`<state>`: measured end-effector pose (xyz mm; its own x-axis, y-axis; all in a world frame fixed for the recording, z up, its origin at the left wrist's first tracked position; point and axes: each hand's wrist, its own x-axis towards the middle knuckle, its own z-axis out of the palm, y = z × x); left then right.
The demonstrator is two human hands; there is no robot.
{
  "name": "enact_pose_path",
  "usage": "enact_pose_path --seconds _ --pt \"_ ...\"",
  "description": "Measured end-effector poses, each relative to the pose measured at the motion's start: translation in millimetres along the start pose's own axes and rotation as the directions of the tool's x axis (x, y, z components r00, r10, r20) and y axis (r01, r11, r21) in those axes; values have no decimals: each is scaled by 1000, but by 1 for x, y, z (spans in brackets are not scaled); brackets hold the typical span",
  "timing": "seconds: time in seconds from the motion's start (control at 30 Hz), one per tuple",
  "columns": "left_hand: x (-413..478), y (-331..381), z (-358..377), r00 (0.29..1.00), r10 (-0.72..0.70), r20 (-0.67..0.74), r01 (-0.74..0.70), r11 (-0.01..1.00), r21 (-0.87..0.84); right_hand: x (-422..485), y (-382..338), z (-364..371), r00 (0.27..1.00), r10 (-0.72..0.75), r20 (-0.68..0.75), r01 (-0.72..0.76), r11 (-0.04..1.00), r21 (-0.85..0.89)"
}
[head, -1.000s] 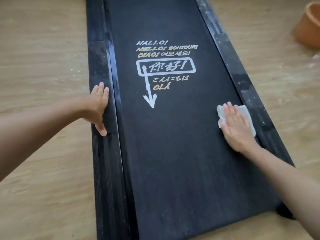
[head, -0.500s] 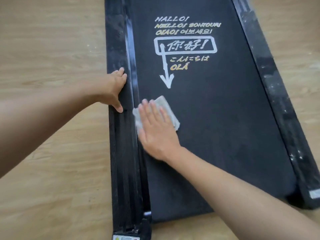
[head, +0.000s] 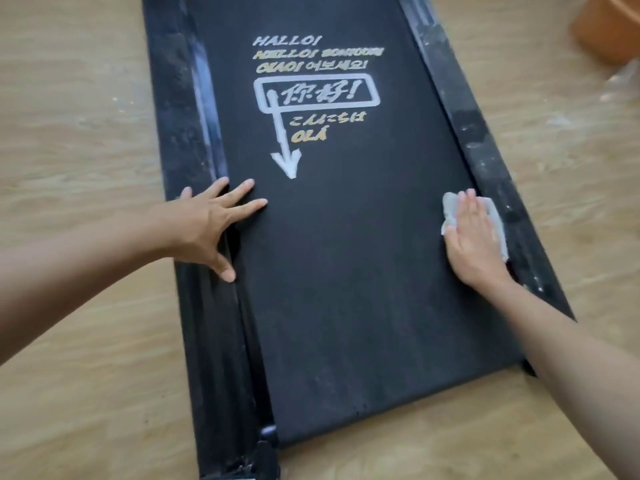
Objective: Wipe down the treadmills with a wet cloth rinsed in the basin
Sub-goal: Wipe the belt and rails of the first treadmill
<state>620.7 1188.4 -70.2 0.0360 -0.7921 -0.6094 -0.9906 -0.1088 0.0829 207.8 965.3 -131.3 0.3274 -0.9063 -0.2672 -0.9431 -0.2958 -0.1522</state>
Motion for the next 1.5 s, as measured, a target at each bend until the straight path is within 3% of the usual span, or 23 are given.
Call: enact_pose_path --seconds 0.1,0.2,0.33,0.47,0.5,0.53,0.6,0.7,0.8,0.97,1.03,1.1,1.17,1.23,1.3,1.37,1.43,1.5 --pt "0 8 -6 998 -38 44 37 999 14 -29 -65 20 988 135 -72 -133 990 38" --pt "2 11 -9 997 -58 48 58 998 -3 -80 -153 50 982 -179 -59 178 984 -19" --pt "3 14 -9 996 -61 63 59 998 30 -146 -246 86 794 -607 22 607 791 -71" --pt "3 12 -5 997 -45 56 45 999 14 -148 -213 76 599 -790 130 800 588 -119" --pt "5 11 -2 998 -34 51 34 999 2 -141 -192 69 581 -801 145 814 567 -127" --pt "6 10 0 999 -27 44 28 999 -16 -129 -169 61 600 -787 143 799 584 -139" --pt "5 5 4 998 -31 49 33 998 -52 -98 -118 46 723 -684 98 690 704 -169" --pt "9 3 3 997 -26 70 29 999 -42 -41 -15 10 931 -363 38 364 919 -148" --pt "6 6 0 997 -34 69 37 998 -48 -10 45 -6 971 -216 103 227 966 -121" --pt "1 10 -3 997 -31 64 36 996 -78 -54 -29 18 994 101 -48 -103 994 -26" --pt "3 12 -4 998 -31 49 34 997 -67 -89 -79 36 999 -5 -42 2 998 -58" --pt "4 12 -4 998 -38 46 40 998 -49 -113 -140 51 971 -238 -25 237 970 -45" --pt "5 13 -4 996 -57 62 58 998 -14 -137 -195 69 865 -501 37 502 863 -51" --pt "7 18 -7 994 -67 91 61 996 69 -157 -223 80 698 -706 121 716 692 -97" --pt "8 27 -7 986 -103 128 83 984 158 -163 -219 79 566 -802 193 825 549 -136" --pt "12 38 -7 982 -140 130 104 963 247 -155 -182 68 490 -845 212 871 470 -139" --pt "14 42 -9 983 -129 131 83 946 314 -139 -136 54 534 -821 202 845 512 -156" --pt "16 39 -9 986 -96 136 46 943 331 -115 -92 33 685 -713 147 728 666 -163"
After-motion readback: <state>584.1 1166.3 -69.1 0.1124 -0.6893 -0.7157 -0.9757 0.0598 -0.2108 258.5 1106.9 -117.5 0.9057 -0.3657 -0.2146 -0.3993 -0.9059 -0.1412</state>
